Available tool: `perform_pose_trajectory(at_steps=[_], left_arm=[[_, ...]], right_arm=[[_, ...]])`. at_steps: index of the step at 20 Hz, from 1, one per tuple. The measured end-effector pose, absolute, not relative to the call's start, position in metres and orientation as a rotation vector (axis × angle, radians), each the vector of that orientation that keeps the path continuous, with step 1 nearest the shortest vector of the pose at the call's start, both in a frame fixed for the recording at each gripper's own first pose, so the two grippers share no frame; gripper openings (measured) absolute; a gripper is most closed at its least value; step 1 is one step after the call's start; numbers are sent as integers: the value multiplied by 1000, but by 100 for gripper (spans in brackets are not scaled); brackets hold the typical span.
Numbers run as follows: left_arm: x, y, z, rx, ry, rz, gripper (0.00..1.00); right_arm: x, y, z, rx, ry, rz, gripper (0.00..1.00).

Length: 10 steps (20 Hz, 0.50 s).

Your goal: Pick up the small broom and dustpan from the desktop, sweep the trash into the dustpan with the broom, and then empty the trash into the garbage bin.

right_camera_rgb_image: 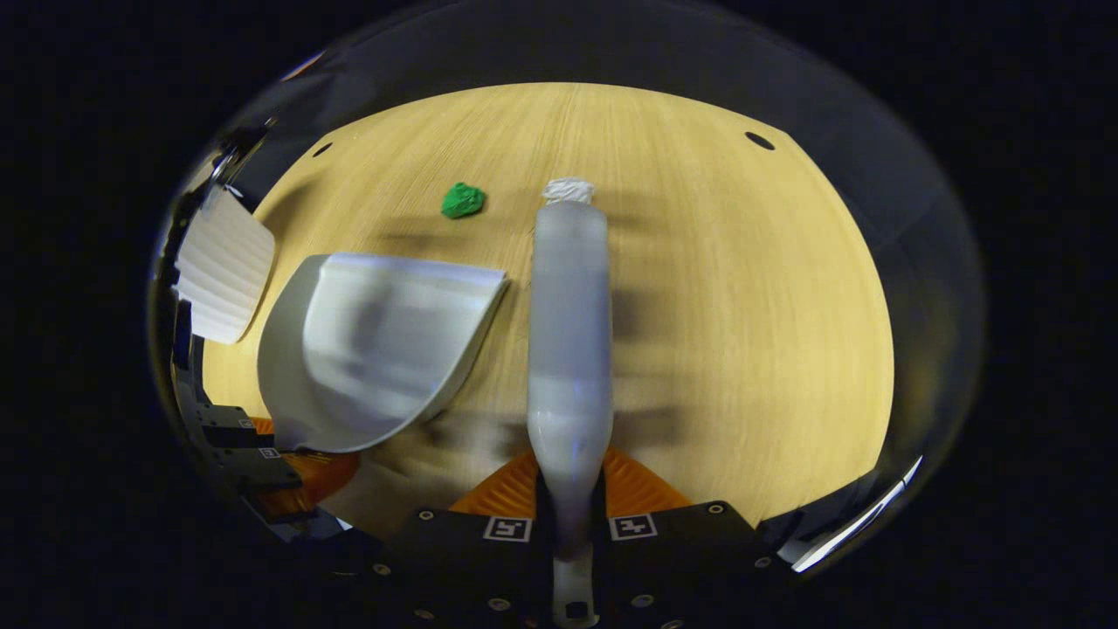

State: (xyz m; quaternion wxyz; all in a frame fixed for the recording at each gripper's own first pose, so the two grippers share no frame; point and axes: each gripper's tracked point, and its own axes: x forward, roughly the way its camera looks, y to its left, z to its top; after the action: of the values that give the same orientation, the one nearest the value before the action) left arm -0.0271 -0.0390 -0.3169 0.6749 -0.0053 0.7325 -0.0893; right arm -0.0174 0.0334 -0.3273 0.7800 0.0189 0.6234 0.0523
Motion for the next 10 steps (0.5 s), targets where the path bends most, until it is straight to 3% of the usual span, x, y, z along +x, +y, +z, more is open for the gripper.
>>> perform_pose_trajectory(at_steps=[4,10], left_arm=[[-7,-29,-295,46,1613,-241,30],[30,-33,-284,151,1575,-424,30]], right_arm=[[5,2,-333,11,1352,98,17],[68,-16,-341,-60,1332,165,17]])
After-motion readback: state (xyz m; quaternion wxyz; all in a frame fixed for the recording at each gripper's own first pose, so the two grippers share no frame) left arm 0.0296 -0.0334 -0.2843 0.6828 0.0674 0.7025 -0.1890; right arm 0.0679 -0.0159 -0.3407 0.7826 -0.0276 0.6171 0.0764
